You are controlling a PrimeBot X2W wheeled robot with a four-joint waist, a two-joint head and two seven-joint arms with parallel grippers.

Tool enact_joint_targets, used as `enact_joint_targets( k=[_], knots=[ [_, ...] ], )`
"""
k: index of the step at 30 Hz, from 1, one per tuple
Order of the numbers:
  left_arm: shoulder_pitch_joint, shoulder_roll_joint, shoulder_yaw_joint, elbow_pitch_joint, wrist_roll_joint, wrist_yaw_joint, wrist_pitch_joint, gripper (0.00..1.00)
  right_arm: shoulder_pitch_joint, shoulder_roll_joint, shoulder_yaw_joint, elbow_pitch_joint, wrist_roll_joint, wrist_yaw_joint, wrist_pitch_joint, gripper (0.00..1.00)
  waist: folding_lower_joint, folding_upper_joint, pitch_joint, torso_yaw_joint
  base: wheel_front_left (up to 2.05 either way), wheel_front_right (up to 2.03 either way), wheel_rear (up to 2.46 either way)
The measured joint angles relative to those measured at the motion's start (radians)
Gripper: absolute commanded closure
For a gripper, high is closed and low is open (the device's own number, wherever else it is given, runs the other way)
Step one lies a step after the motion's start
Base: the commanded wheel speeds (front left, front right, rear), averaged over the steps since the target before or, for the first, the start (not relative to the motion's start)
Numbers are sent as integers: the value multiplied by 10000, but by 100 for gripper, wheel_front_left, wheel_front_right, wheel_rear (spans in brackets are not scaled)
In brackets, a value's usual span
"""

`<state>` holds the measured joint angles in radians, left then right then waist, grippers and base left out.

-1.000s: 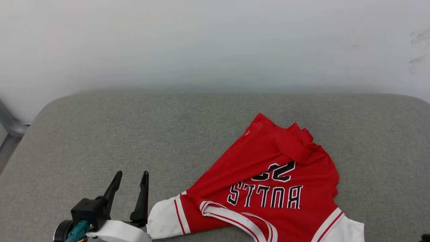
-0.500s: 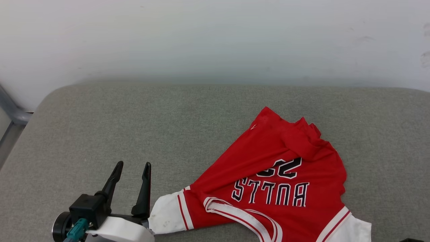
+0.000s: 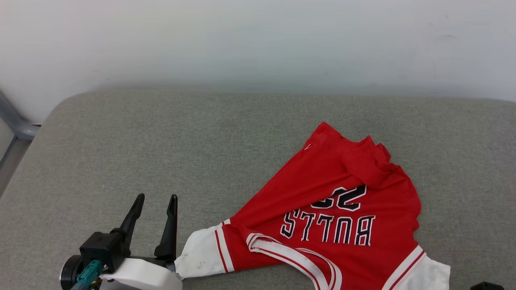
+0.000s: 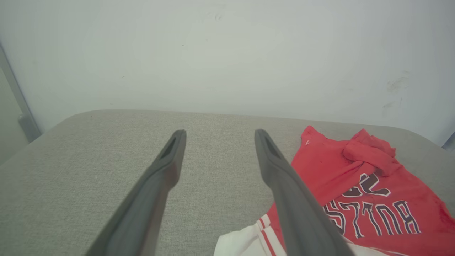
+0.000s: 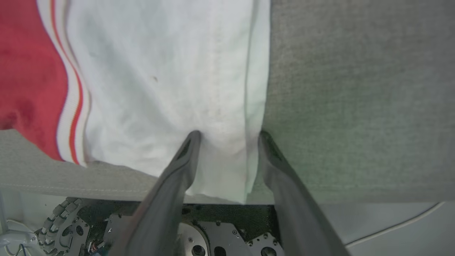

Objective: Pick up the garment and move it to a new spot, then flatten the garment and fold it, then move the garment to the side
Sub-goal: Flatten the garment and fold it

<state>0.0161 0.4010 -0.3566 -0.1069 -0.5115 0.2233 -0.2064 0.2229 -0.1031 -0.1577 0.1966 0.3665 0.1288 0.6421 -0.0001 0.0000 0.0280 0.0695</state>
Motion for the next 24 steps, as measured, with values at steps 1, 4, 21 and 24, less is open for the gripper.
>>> enact_joint_targets(
  k=[1,4,21,24],
  knots=[
    [0,6,-2,33,-27,-2,12,0,-4,-25,25,31,25,-2,-36,100,0,0,-18,2,0,0,0],
    [32,75,54,142,-138,-29,59,0,-66,-2,104,-115,134,4,-226,100,0,0,-124,0,0,0,0],
    [143,1825,96,1003,-3235,-1126,5526,0,406,107,-146,-3244,-291,23,422,100,1,0,-372,-508,0,0,0],
    [56,1885,2,1275,-3687,-1149,6380,0,405,180,-128,-3501,-324,23,502,100,1,1,-212,-609,0,0,0]
  ],
)
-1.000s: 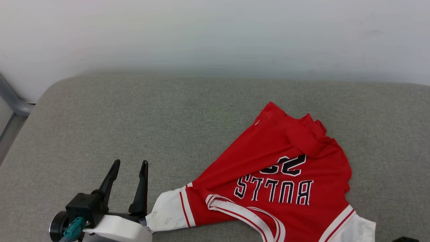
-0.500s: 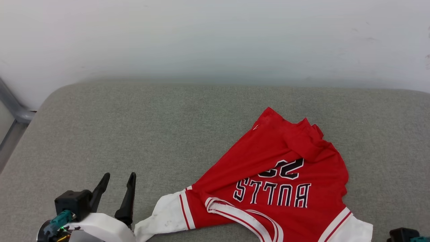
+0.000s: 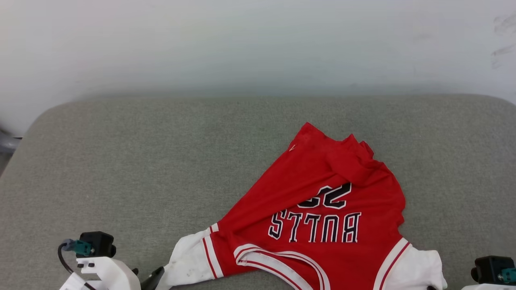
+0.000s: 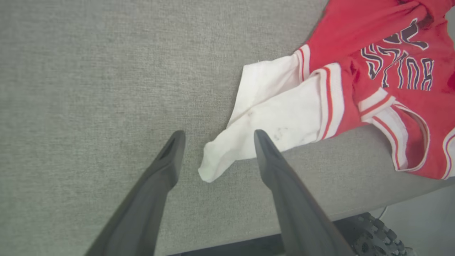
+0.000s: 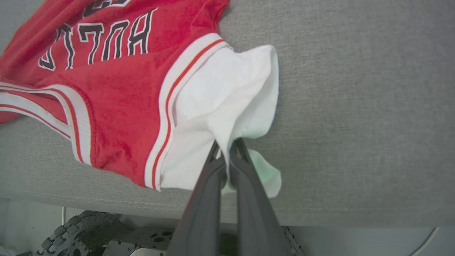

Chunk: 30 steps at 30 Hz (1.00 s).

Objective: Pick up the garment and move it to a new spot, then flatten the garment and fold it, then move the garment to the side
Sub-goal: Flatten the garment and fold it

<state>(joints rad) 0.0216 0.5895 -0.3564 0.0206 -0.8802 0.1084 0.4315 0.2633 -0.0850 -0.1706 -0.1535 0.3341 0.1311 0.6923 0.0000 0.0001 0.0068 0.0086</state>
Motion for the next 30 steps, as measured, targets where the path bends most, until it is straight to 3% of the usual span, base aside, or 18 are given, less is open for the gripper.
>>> enact_joint_targets(
  k=[6,13,14,15,16,21,30],
  knots=[
    [-467,-125,-199,917,-332,-245,552,0,-111,144,84,-171,-23,0,38,100,1,0,465,-166,0,0,0],
    [-1163,-391,-679,2161,-838,-869,1611,0,-315,242,67,-176,-23,-2,33,100,1,0,784,-299,0,0,0],
    [-1265,-403,-779,2263,-836,-930,1737,31,-339,253,40,-163,-23,-2,0,100,1,0,794,-308,0,0,0],
    [-1413,-443,-890,2466,-882,-1051,1948,88,-383,267,4,-128,-8,-2,-52,100,1,0,805,-307,0,0,0],
    [-1479,-485,-941,2550,-915,-1112,2050,100,-402,274,-17,-109,2,0,-63,100,1,0,804,-298,0,0,0],
    [-1627,-692,-1162,2746,-545,-1406,1507,100,-716,303,-130,-180,67,-2,-500,100,1,0,683,-220,0,0,0],
    [-2167,-311,-652,1699,817,-859,-571,100,-1634,-67,-468,-468,-130,-2,-1319,100,0,0,68,-47,0,0,0]
  ],
)
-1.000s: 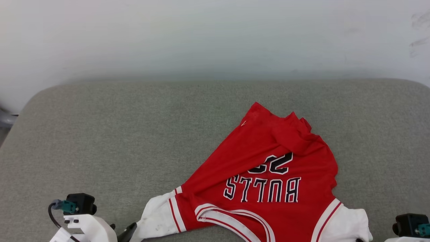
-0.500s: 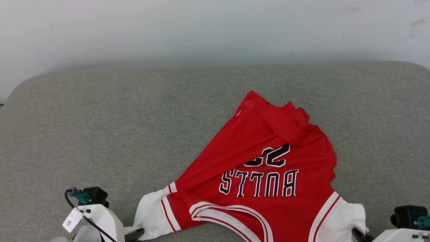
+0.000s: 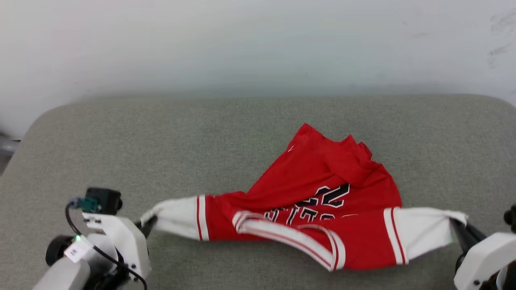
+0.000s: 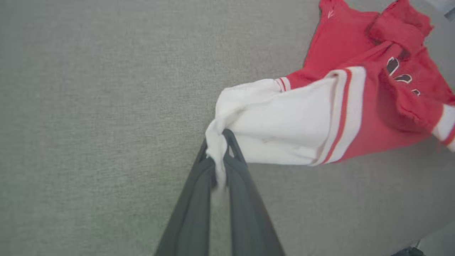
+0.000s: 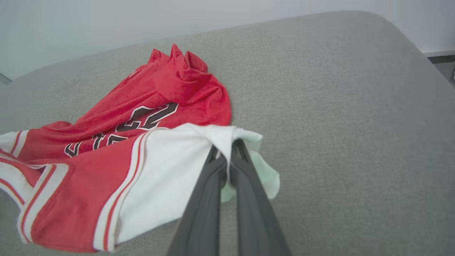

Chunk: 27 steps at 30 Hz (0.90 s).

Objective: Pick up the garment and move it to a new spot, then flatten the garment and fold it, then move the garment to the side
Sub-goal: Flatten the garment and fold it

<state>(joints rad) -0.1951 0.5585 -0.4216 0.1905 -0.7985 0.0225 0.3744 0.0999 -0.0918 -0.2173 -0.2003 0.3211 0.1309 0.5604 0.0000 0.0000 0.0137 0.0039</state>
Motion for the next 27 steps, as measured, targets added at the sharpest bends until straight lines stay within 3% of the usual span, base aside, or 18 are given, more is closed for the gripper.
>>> enact_joint_targets(
  k=[9,16,27],
  knots=[
    [-1631,-59,631,-1035,754,593,-1116,100,-2488,-855,188,301,-165,0,-123,100,0,0,-205,70,0,0,0],
    [-3909,-746,802,-272,1112,874,-1687,100,-5139,-1352,627,1386,-330,2,-408,100,0,0,-19,107,0,0,0],
    [-8356,-1413,1041,2067,1751,414,-3170,100,-10006,-1822,857,3498,-773,2,-1486,100,1,0,1472,88,0,0,0]
  ],
)
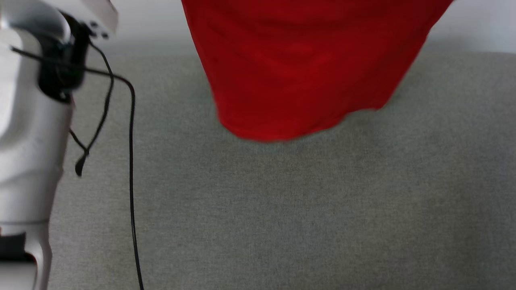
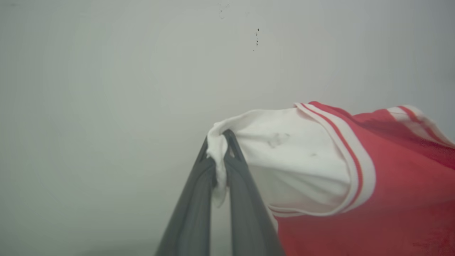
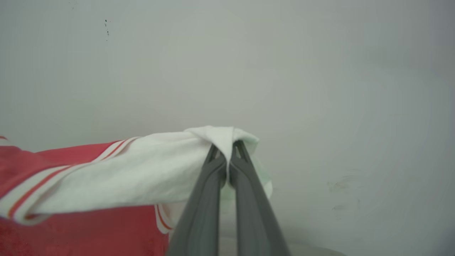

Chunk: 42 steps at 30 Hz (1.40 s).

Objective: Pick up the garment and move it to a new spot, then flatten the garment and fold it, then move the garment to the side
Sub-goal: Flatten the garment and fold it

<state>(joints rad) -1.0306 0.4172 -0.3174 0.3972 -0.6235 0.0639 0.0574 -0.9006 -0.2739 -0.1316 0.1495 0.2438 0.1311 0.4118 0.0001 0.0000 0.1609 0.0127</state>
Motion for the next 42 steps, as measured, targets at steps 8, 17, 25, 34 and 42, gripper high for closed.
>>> enact_joint_targets(
  k=[8,17,25,34,42],
  knots=[
    [-2674,67,288,1672,226,-431,-922,100,-3598,-31,360,2104,-435,0,-1060,100,1,0,1411,-209,0,0,0],
    [-4350,104,385,2909,295,-1009,-1875,100,-5928,295,654,3885,-585,0,-2109,100,1,0,2934,-492,0,0,0],
    [-4359,-157,428,4521,-107,-1561,-2546,100,-6099,765,988,5616,-265,0,-3024,100,1,0,3941,-607,0,0,0],
    [-3118,-600,268,5520,-932,-1931,-2989,100,-4767,865,1333,6936,625,0,-3653,100,0,0,3976,-423,0,0,0],
    [-76,-481,-203,4393,-1741,-1933,-3170,100,-1848,654,1570,6811,1465,0,-3850,100,-1,-1,3071,-269,0,0,0]
  ],
)
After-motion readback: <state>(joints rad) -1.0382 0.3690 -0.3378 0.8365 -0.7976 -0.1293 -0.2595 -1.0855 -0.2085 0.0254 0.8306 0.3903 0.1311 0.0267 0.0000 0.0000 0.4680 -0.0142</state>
